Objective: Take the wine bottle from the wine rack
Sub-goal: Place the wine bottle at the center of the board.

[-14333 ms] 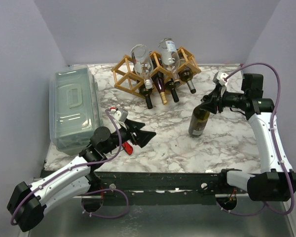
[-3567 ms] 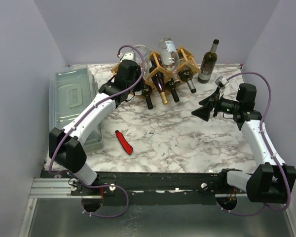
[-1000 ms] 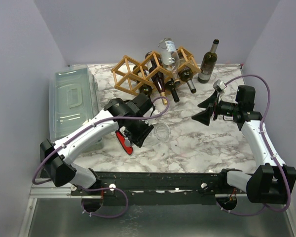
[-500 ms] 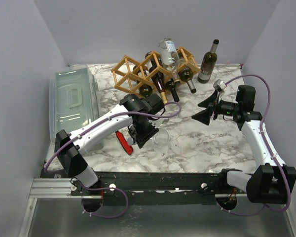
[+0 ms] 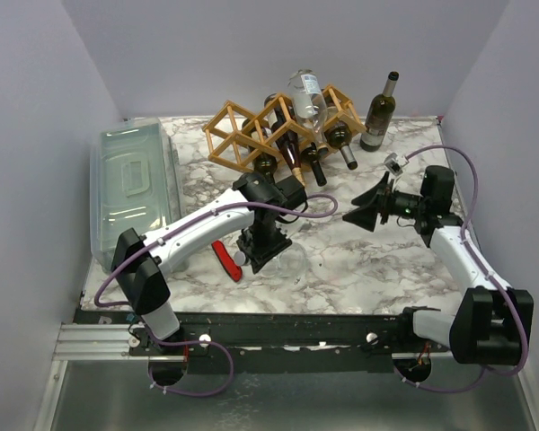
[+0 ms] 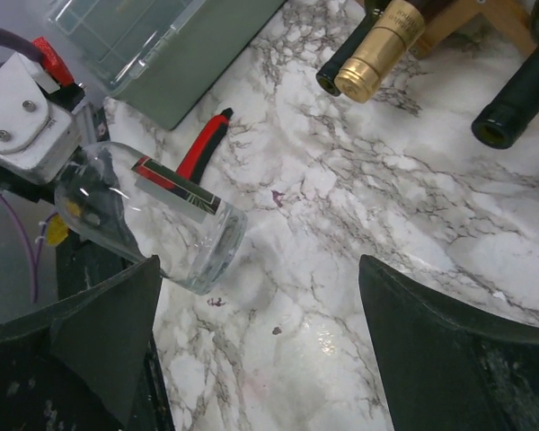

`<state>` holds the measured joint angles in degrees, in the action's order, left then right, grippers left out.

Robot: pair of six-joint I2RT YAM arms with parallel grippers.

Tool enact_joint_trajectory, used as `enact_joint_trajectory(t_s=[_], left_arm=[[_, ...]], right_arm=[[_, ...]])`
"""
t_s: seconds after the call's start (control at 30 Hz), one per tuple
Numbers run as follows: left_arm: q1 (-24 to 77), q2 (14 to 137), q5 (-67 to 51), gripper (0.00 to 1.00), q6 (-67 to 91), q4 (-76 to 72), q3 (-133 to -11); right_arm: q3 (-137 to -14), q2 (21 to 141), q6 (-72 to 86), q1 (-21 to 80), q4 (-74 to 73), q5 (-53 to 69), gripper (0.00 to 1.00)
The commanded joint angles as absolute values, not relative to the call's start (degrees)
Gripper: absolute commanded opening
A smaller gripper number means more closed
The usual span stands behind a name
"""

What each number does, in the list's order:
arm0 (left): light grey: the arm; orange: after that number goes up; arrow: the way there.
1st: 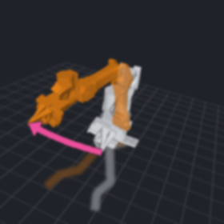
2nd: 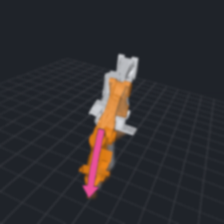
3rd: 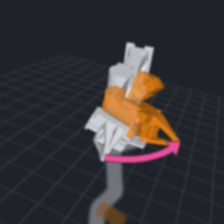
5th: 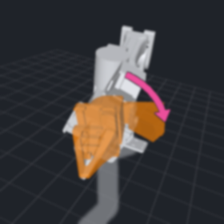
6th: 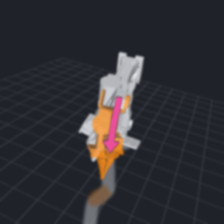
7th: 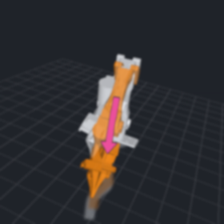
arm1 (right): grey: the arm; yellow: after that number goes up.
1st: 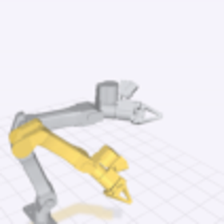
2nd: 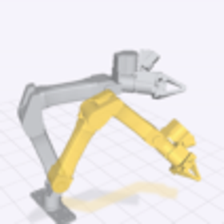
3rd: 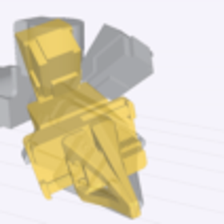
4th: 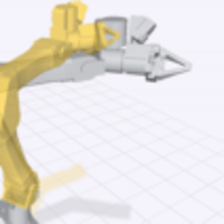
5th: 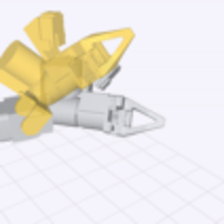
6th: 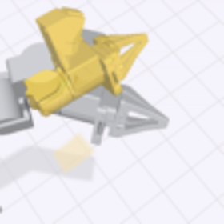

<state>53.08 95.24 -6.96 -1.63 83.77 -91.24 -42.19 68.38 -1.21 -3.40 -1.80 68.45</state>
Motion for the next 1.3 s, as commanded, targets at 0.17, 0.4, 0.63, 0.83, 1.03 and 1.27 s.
enact_joint_trajectory(t_s=[0.17,0.4,0.63,0.83,1.03,1.27], left_arm=[[53.7,95.9,-7.6,0.0,-3.4,83.1,-94.4],[53.9,98.1,-7.9,0.0,-3.6,83.6,-95.1],[54.0,98.8,-7.2,0.0,-3.3,83.7,-95.5],[54.0,98.5,-8.5,0.0,-3.6,83.5,-96.6],[53.6,95.6,-15.3,0.0,-4.6,80.8,-93.1],[51.0,92.8,-22.0,0.0,-3.5,76.6,-89.0]], right_arm=[[-37.4,70.5,2.8,5.0,4.2,65.9,0.84],[-34.4,73.2,6.4,11.4,9.5,62.2,0.8],[-33.6,75.6,8.0,11.9,10.8,62.0,0.81],[-33.5,74.9,4.0,12.4,9.8,63.9,0.82],[-36.8,70.0,-21.2,13.2,-5.8,68.7,0.96],[-41.3,68.4,-66.6,15.3,-36.8,74.8,1.0]])
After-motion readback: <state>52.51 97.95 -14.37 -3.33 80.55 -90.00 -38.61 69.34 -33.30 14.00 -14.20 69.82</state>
